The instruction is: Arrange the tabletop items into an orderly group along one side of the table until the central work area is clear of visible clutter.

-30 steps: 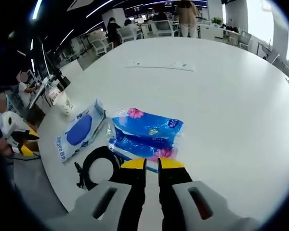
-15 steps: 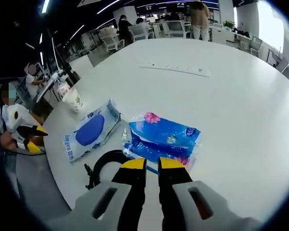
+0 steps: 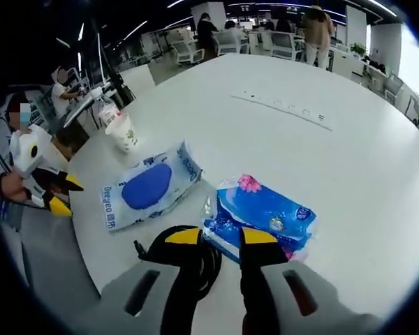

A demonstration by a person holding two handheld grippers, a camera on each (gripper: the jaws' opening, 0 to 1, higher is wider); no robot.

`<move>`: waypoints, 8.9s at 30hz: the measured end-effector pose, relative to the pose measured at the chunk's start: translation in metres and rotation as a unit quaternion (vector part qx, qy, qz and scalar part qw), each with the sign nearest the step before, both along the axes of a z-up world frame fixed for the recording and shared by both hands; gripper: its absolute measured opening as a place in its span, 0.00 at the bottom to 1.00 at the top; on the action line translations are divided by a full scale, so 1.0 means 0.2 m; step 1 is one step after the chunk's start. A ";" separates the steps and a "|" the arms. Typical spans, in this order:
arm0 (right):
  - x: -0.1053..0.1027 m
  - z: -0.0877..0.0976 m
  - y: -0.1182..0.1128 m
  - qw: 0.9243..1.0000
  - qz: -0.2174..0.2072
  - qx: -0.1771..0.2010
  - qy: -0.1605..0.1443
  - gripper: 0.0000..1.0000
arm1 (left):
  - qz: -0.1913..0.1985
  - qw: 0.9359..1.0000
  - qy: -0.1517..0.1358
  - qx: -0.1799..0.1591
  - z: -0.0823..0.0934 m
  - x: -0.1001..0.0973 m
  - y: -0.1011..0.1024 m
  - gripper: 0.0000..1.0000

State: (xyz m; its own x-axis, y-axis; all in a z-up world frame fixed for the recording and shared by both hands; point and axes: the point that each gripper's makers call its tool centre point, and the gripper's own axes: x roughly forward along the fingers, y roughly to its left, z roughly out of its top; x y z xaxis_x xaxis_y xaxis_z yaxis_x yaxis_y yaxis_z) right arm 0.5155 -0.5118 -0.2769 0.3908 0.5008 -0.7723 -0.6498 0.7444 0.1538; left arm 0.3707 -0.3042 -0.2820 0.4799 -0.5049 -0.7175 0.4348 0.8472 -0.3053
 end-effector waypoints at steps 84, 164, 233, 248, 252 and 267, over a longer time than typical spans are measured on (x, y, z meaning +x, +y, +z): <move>0.19 -0.16 0.38 0.991 0.103 -0.071 -0.053 0.00 | 0.104 0.991 0.086 0.010 -0.23 0.27 -0.10 0.03; -0.04 -0.17 0.30 0.997 -0.064 0.035 0.008 0.00 | 0.160 0.984 0.060 0.042 -0.25 0.67 0.15 0.05; -0.02 -0.22 0.36 0.997 -0.063 0.038 0.030 0.03 | 0.186 0.981 0.053 0.032 -0.25 0.58 0.27 0.02; -0.02 -0.20 0.34 0.997 -0.061 0.029 0.025 0.05 | 0.178 0.982 0.056 0.036 -0.24 0.57 0.32 0.06; -0.02 -0.19 0.33 0.997 -0.061 0.028 0.023 0.05 | 0.178 0.982 0.060 0.035 -0.24 0.55 0.32 0.07; -0.02 -0.12 0.30 0.998 -0.064 0.018 0.008 0.09 | 0.171 0.983 0.056 0.024 -0.19 0.46 0.32 0.08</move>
State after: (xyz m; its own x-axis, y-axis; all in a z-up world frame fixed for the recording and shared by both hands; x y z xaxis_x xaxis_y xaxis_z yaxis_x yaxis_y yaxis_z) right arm 0.5115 -0.4519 -0.3000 0.4404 0.4754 -0.7616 -0.5478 0.8144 0.1916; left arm 0.4623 -0.2411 -0.3208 0.5330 -0.2920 -0.7941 0.0884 0.9526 -0.2910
